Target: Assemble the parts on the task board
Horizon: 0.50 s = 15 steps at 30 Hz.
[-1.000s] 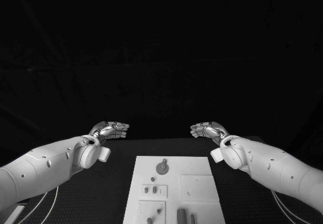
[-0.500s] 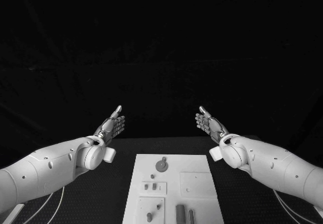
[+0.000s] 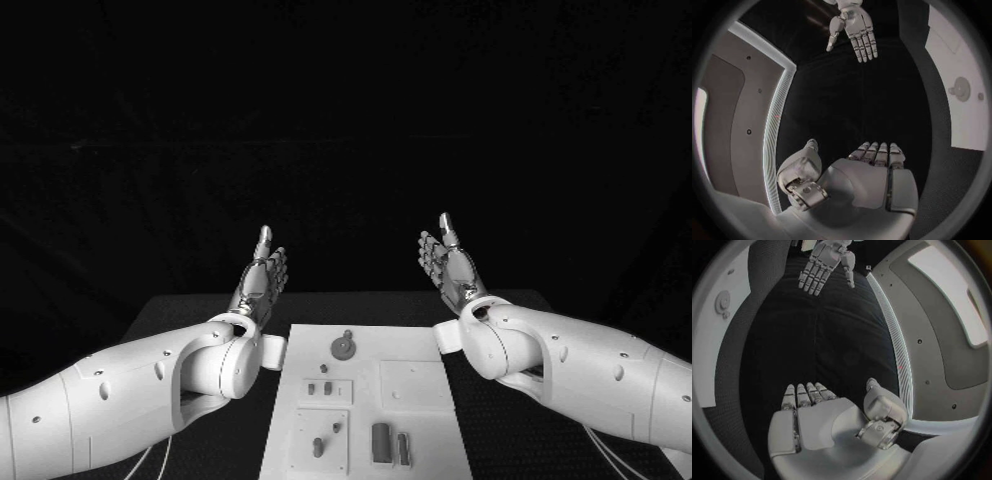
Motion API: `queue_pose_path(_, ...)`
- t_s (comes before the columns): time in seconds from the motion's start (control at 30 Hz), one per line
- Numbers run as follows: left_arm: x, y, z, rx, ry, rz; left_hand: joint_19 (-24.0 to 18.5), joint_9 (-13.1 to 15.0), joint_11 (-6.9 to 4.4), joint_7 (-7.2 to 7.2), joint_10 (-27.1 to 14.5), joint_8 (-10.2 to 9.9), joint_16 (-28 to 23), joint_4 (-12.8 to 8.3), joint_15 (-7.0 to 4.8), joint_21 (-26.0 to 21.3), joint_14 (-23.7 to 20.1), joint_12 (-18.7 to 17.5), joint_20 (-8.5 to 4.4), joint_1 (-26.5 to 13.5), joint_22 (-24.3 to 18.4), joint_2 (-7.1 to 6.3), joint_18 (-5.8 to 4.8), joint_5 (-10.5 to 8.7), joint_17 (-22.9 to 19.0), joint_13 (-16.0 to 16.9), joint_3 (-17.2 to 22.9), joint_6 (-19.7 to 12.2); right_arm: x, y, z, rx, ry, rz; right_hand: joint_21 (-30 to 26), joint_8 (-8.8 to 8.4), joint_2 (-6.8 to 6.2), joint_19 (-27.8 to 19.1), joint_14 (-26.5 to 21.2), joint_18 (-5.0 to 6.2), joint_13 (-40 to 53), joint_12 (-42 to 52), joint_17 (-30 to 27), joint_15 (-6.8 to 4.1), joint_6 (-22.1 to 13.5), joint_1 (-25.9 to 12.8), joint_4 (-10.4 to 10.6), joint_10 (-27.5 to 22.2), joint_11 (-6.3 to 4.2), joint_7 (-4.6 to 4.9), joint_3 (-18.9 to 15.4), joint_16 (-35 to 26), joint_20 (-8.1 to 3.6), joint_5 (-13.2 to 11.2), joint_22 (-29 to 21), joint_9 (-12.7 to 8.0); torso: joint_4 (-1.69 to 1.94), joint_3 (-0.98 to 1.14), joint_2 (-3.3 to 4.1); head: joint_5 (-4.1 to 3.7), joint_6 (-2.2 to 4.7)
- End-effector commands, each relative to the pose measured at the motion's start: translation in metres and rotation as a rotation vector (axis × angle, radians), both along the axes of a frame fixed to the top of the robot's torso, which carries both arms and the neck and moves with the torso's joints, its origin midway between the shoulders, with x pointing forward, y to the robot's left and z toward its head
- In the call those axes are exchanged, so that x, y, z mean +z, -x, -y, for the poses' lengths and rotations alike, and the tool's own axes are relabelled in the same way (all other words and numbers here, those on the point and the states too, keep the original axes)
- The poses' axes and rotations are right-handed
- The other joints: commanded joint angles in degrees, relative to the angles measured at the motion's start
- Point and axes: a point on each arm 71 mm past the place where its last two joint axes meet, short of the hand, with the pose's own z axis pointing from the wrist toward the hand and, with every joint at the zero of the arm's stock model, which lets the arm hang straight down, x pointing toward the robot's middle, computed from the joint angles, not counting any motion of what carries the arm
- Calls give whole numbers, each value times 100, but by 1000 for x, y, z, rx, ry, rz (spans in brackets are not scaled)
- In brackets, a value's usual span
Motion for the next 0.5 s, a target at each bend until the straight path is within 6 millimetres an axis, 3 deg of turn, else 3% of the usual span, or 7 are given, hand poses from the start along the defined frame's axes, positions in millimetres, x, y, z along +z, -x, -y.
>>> queue_pose_path(0.03,6,8,-3,141,-19,63,-21,-9,0,1,-30,-18,-20,2,0,-20,-20,-39,0,-41,-7,-2,-46,-20,-5,-7,-20,-29,3,12,4,-166,-29,19,-20,-20,0,-28,-26,-78,-14,-20,-18,-2,-26,-33,0,-21,0,1,-25,-20,2,-20,-30,-13,-2,-6,-22,1,-4)
queue_pose_path(0.23,7,18,2,154,-11,65,-21,-9,0,1,-30,-18,-20,2,0,-20,-20,-39,0,-41,-7,-2,-46,-20,-5,-7,-20,-29,5,34,-2,-202,-49,-2,-20,-20,0,-28,-26,-78,-14,-20,-18,-2,-26,-33,0,-21,0,1,-25,-20,2,-20,-30,-13,-2,-6,-22,1,-4)
queue_pose_path(0.5,7,18,2,154,-11,65,-21,-9,0,1,-30,-18,-20,2,0,-20,-20,-39,0,-41,-7,-2,-46,-20,-5,-7,-20,-29,6,39,-4,-210,-53,-8,-20,-20,0,-28,-26,-78,-14,-20,-18,-2,-26,-33,0,-21,0,1,-25,-20,2,-20,-30,-13,-2,-6,-22,1,-4)
